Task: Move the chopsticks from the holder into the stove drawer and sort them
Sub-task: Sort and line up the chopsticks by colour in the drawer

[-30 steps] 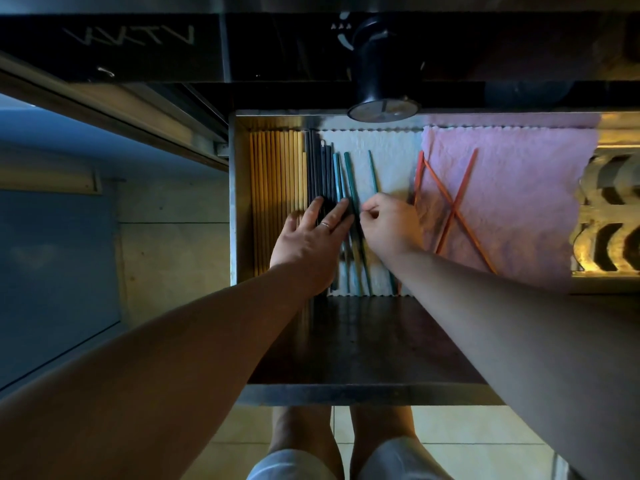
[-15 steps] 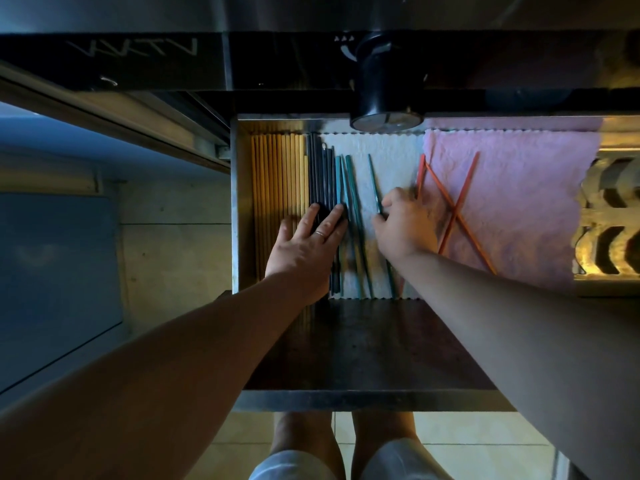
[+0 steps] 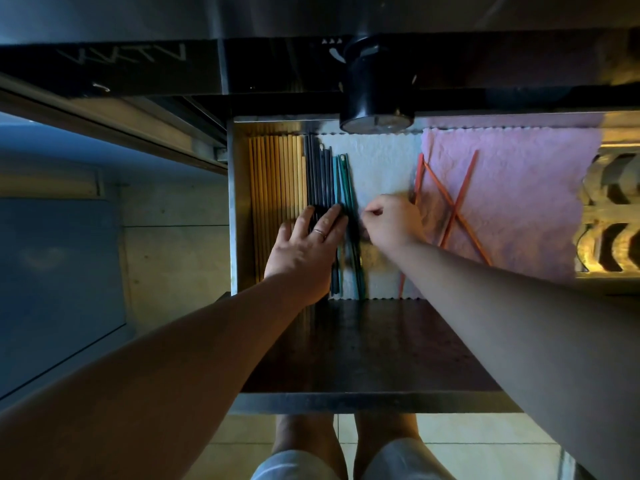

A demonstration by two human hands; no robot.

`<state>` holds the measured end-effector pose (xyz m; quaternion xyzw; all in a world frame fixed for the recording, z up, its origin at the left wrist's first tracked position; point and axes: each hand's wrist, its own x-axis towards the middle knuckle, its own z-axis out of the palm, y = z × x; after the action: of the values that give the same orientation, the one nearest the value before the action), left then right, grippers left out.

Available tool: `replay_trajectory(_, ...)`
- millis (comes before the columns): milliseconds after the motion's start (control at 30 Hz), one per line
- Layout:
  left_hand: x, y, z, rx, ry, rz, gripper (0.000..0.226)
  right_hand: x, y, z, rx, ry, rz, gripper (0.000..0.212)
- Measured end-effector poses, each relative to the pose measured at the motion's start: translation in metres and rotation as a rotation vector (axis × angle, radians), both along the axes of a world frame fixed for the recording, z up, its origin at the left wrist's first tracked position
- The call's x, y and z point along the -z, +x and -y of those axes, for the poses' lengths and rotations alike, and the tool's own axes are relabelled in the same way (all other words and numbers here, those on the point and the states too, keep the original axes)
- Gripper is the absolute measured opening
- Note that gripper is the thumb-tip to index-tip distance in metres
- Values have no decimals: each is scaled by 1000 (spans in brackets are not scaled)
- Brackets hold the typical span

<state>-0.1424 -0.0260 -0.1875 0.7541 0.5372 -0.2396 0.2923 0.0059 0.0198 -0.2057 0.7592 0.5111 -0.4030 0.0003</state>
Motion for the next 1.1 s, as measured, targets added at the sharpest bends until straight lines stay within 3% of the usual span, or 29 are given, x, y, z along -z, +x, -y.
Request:
replay_trajectory(400,2,6,0,-4,-44,-43,89,-4,-5,7,82,-61,46,24)
replay_trajectory(567,1,10,2,11,-10,-74,87,-5,1,14,47,-112,-78,24)
replay_trajectory(800,2,28,2,17,23,-72,88,-2,42,18,148,41,-24,19)
replay_trajectory(967,-4,44,3,-9,4,-108,83,-3,79,22,181,69,-11,17)
replay_trajectory(1100,-11,64,0,-88,83,-34,71,-5,95,26,215,101,8,18)
